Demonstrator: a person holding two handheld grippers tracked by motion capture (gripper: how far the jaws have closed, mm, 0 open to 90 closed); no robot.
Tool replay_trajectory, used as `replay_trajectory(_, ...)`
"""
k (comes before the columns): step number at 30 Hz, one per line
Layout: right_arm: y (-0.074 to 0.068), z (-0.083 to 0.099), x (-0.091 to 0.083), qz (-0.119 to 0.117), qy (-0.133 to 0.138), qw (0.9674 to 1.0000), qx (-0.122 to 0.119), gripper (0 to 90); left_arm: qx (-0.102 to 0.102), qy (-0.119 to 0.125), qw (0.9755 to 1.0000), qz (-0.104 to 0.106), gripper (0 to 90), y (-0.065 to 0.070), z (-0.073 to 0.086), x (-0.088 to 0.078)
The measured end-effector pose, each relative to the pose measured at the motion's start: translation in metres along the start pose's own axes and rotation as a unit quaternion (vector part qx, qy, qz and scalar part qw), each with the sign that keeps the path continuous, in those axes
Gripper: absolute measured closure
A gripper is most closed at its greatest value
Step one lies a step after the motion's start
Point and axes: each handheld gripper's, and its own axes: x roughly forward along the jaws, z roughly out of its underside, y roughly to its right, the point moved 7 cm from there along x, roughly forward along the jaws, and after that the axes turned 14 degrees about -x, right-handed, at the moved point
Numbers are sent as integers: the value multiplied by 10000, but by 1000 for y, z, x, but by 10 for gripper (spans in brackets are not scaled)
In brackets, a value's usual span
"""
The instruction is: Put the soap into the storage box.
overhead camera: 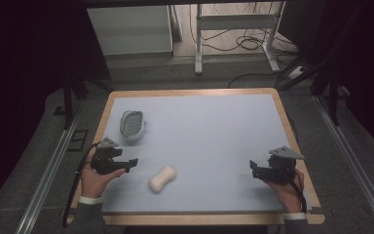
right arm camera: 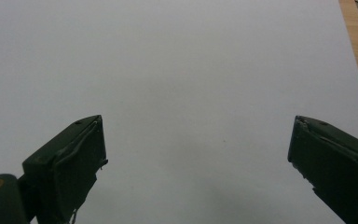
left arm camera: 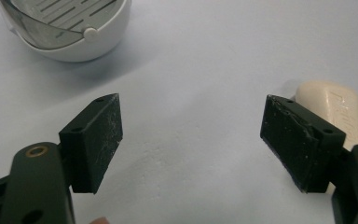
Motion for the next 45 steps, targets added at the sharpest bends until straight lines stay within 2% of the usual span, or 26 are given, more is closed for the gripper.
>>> replay_trajectory(7, 10, 1, -3, 18, 83, 10000, -35, 49, 47, -92, 9999, -20, 210, 0, 2, 3)
replay_trajectory(16, 12, 2, -11, -17, 133, 9999, 31, 53, 74, 10, 9999, -94, 211, 2, -1, -3)
replay_trajectory(24, 18, 6, -11, -2, 108, 9999, 86, 53, 153, 18, 9998, -124, 213, 7, -2, -5)
replay_trajectory(31, 18, 6, -13, -42, 127, 9999, 97, 53, 263, -6, 9996, -89, 212, 16, -7, -8)
replay_trajectory(35, 22, 7, -17, -35, 169, 9997, 145, 54, 384, -20, 9991, -197, 211, 22, -12, -15)
replay_trajectory(41, 27, 8, -20, 9, 204, 9996, 206, 56, 502, -7, 9986, -187, 209, 26, -20, -24)
replay_trajectory(45, 27, 7, -21, 11, 213, 9996, 195, 56, 607, -84, 9980, -181, 203, 31, -22, -24)
